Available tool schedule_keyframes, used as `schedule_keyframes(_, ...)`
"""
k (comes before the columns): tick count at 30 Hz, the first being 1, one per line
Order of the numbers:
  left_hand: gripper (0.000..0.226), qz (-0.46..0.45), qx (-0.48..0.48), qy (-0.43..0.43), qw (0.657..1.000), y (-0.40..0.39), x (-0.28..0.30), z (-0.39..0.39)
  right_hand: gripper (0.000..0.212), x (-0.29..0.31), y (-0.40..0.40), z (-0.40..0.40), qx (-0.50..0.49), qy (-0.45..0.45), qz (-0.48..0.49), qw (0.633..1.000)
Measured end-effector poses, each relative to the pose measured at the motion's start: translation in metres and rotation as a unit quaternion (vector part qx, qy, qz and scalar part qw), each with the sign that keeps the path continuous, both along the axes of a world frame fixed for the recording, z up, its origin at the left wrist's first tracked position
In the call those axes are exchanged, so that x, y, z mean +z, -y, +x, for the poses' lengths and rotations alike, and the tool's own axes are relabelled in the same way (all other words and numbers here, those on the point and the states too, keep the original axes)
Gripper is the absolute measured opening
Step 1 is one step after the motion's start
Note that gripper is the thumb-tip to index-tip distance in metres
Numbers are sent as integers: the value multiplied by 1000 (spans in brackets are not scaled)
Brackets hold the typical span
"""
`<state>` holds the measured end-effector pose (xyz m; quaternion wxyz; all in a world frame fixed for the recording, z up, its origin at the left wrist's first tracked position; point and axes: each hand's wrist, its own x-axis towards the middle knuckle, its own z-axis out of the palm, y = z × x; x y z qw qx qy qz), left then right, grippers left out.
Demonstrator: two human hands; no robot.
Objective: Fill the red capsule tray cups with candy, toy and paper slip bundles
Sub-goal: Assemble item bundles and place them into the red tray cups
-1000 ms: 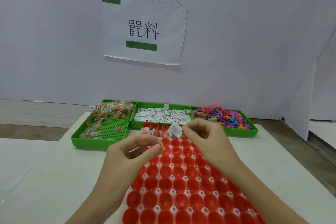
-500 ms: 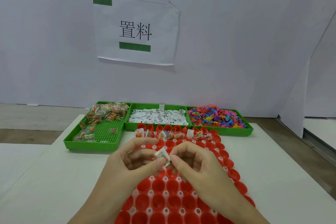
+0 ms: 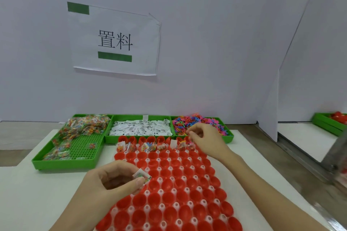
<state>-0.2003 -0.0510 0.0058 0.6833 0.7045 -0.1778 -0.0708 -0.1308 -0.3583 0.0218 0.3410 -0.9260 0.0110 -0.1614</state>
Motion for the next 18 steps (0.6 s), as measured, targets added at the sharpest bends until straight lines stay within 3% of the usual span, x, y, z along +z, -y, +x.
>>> schedule_keyframes(4,25,2,12,-5,1000,-1,-2,1,20,-5,43,44,-88,13,-128,988)
schedule_keyframes(9,27,6,23,-6,1000,-4,-1,3,24,-10,62,71,-77,-56,-262,960)
schedule_keyframes(14,26,5,25,-12,1000,-6,-2,5,19,-13,56,82,-91,-45,-413,905)
schedule_keyframes(18,28,10,27,-13,1000,-6,-3,5,21,-16,53,85,-105,-36,-463,879)
